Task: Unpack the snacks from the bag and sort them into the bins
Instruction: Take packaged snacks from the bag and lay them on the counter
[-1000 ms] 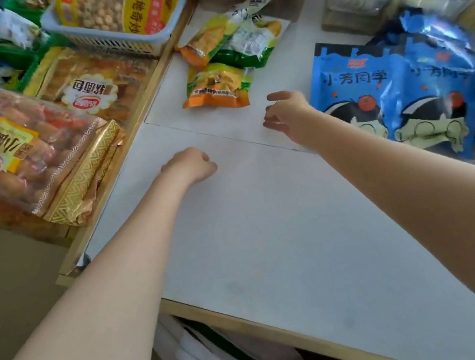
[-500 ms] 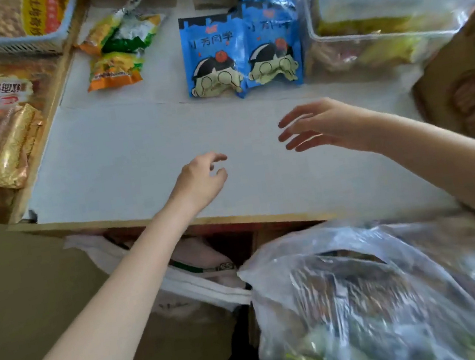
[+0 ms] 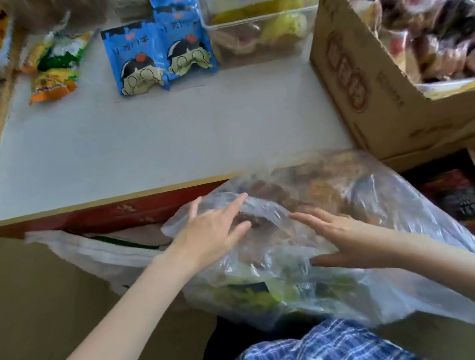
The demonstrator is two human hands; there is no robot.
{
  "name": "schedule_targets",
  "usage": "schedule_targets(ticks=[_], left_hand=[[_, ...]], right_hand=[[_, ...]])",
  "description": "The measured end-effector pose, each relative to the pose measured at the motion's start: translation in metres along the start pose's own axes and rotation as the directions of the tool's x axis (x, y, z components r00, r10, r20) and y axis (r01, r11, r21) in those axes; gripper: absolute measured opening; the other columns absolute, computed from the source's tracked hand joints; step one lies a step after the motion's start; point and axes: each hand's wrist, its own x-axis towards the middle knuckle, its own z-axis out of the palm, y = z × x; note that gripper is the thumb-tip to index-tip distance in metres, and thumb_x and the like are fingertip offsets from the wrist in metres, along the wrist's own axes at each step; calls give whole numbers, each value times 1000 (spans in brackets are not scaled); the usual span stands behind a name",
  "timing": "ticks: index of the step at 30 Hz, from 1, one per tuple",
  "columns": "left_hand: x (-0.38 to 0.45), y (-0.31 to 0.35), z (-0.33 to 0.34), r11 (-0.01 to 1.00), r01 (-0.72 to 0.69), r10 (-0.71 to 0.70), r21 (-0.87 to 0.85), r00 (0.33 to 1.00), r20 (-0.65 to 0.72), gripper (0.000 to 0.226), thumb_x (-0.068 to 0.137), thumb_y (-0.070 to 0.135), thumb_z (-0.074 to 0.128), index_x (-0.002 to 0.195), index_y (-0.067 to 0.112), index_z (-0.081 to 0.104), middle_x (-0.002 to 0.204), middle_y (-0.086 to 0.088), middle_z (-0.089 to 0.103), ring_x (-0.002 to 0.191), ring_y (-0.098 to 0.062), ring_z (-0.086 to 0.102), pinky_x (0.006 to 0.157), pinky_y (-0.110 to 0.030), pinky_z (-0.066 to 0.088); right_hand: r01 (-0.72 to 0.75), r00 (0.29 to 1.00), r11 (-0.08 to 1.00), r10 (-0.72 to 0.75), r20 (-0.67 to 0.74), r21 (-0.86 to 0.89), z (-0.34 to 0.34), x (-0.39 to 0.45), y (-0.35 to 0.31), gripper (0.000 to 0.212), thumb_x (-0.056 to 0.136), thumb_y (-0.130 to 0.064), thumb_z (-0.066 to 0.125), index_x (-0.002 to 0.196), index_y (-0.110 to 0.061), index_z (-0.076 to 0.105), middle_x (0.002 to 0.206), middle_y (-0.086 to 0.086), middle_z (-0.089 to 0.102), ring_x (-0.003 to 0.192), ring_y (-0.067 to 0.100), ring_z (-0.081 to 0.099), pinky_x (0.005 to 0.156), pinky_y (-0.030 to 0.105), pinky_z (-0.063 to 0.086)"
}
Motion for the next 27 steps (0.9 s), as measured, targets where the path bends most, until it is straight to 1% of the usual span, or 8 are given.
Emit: schedule_targets(ticks=[3, 7, 10, 13, 17, 20, 22, 27], left_hand=[[-8, 11, -5, 992, -111, 122, 58, 962, -243, 67, 85, 59, 12, 138, 34, 44, 111, 2, 56, 107, -19, 51, 103, -43, 26], [-12, 38, 3, 975, -176, 171, 139, 984, 49, 60, 93, 62, 15, 140, 35, 40, 151, 8, 29, 141, -15, 15, 115, -42, -1], [-15, 44, 15, 976, -162, 117, 146, 954, 276, 60, 94, 60, 24, 142, 26, 38, 150, 4, 34, 145, -12, 9, 113, -48, -17], [-30, 38, 22, 972, -179, 139, 154, 960, 243, 61, 91, 62, 36, 140, 26, 41, 128, 4, 56, 137, -10, 27, 112, -46, -18], [-49, 30, 24, 974, -180, 152, 134, 968, 198, 36, 92, 47, 50, 123, 30, 57, 97, 8, 63, 118, -11, 42, 115, -43, -7], [-59, 28, 24, 979, -142, 119, 150, 981, 152, 25, 92, 41, 52, 109, 26, 65, 103, 8, 64, 116, -14, 44, 115, -37, 8], [-66, 28, 25, 985, -115, 104, 127, 991, 88, 23, 92, 39, 54, 106, 26, 67, 108, 8, 64, 117, -15, 44, 110, -35, 15], [-82, 34, 26, 990, -127, 126, 61, 992, 14, 19, 91, 32, 57, 100, 22, 70, 101, 6, 58, 107, -16, 50, 98, -33, 35]], right_hand=[[102, 995, 980, -101, -16, 168, 9, -9, -16, 62, 94, -30, 54, 146, -30, 21, 142, -9, 42, 105, 0, 58, 97, 16, 37], [107, 994, 944, -101, -36, 311, 11, -12, -24, 49, 94, -21, 55, 139, -23, 37, 132, -9, 52, 93, 3, 65, 83, 8, 42], [30, 997, 998, -26, -67, 56, 11, -24, -17, 58, 92, -38, 54, 143, -27, 30, 141, -5, 38, 124, 14, 44, 100, 26, 36], [-170, 983, 935, 182, 11, -312, 14, -33, -4, 69, 88, -52, 53, 146, -32, 23, 150, -5, 18, 136, 29, 20, 111, 48, 19], [-260, 943, 937, 194, -271, -234, -5, -32, 5, 22, 93, -26, 52, 105, -16, 67, 111, 5, 64, 105, 23, 58, 87, 32, 45], [-363, 628, 924, 336, -702, 118, -67, -28, 20, 18, 88, -15, 56, 97, -4, 68, 102, 18, 65, 97, 35, 58, 78, 37, 45], [-356, 422, 879, 455, -785, 318, -107, -28, 30, 22, 88, -15, 57, 102, -1, 66, 104, 22, 65, 100, 38, 58, 83, 39, 45], [-199, 911, 976, 216, -352, 83, -73, -5, -16, 44, 84, -37, 67, 120, -14, 60, 119, 8, 62, 107, 25, 58, 86, 27, 42]])
